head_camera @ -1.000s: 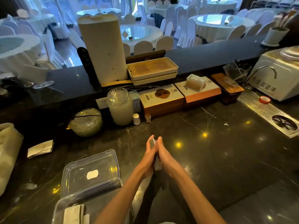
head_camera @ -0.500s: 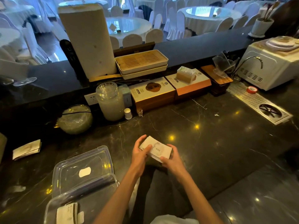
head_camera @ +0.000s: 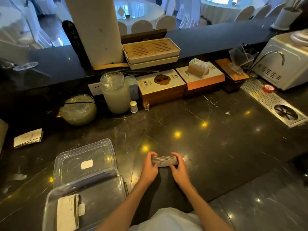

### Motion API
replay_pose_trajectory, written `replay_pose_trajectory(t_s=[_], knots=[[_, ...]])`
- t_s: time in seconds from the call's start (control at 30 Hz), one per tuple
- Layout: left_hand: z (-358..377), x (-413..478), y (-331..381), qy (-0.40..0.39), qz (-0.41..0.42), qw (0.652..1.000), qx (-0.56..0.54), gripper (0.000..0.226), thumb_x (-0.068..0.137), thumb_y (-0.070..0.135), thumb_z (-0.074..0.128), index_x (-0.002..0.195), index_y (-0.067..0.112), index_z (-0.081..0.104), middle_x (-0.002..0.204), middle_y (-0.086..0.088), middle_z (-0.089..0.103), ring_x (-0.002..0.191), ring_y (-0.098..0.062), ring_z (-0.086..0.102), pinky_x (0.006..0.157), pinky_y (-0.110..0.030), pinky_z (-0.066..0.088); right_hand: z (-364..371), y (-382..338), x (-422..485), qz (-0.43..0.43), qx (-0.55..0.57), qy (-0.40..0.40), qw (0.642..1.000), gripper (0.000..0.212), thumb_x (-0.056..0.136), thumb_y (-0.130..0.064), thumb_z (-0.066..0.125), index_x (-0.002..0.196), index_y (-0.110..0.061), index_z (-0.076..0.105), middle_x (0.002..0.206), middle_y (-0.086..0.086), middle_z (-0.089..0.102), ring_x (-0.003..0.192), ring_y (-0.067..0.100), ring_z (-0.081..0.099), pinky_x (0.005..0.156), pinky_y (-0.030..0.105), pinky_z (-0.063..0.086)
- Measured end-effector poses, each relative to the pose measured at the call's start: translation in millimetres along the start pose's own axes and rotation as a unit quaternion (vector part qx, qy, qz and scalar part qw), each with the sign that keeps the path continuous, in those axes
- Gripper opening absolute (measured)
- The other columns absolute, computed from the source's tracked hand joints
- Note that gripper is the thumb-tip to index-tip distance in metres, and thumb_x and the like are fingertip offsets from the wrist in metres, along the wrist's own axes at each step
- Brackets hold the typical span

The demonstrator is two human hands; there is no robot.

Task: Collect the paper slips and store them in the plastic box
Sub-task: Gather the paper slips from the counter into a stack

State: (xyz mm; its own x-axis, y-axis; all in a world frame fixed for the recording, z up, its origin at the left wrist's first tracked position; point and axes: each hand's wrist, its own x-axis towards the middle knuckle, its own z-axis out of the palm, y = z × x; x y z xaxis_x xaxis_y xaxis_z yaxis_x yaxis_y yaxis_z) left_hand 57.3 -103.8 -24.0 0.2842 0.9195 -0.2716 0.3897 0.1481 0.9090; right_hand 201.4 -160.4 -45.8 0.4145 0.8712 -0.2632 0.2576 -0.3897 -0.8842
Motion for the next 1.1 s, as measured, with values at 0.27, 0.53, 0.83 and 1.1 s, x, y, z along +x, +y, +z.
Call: replay_pose_trajectory(t_s=[0.27,0.53,0.83,1.1], knots=[[7.1,6.2,-9.7,0.016,0.004,1.000,0.018,0.037,0.082,-0.015,0.048,0.105,0.014,0.050,0.110,-0.010,0.054,0.105,-0.023,0.055,0.094,-0.040,0.051,10.9,-3.7,1.4,-0.042,0.031,0.033,0.998,0.061,0.089,0.014,0.050,0.130,-0.032,0.051,0.135,-0.007,0.052,0.129,0.008,0.047,0.101,0.015,0.041],[11.5,-2.3,-14.2,0.003,0.037,0.997,0.063,0.040,0.088,-0.007,0.053,0.123,0.011,0.050,0.123,-0.003,0.044,0.118,-0.015,0.047,0.105,-0.024,0.038,18.9,2.3,-3.1,-0.067,-0.012,-0.004,0.998,0.068,0.091,0.013,0.049,0.147,-0.023,0.039,0.137,-0.005,0.048,0.128,0.004,0.046,0.101,0.006,0.037],[-22.9,13.5,8.5,-0.031,-0.025,0.998,0.041,0.027,0.092,0.010,0.057,0.114,0.017,0.044,0.105,-0.001,0.055,0.097,-0.019,0.057,0.081,-0.031,0.049,10.7,-26.5,5.7,0.010,0.054,-0.065,0.996,0.059,0.093,0.003,0.052,0.135,-0.037,0.040,0.127,-0.002,0.050,0.110,0.009,0.057,0.077,0.013,0.054],[-125.9,-4.1,12.7,0.050,-0.175,0.977,-0.110,0.026,0.098,0.013,0.051,0.123,0.014,0.044,0.111,-0.005,0.058,0.099,-0.017,0.059,0.057,-0.019,0.049,74.6,-114.8,5.5,0.114,0.047,-0.223,0.967,0.037,0.097,-0.004,0.047,0.129,-0.020,0.039,0.121,0.003,0.056,0.108,0.014,0.059,0.067,0.021,0.060]])
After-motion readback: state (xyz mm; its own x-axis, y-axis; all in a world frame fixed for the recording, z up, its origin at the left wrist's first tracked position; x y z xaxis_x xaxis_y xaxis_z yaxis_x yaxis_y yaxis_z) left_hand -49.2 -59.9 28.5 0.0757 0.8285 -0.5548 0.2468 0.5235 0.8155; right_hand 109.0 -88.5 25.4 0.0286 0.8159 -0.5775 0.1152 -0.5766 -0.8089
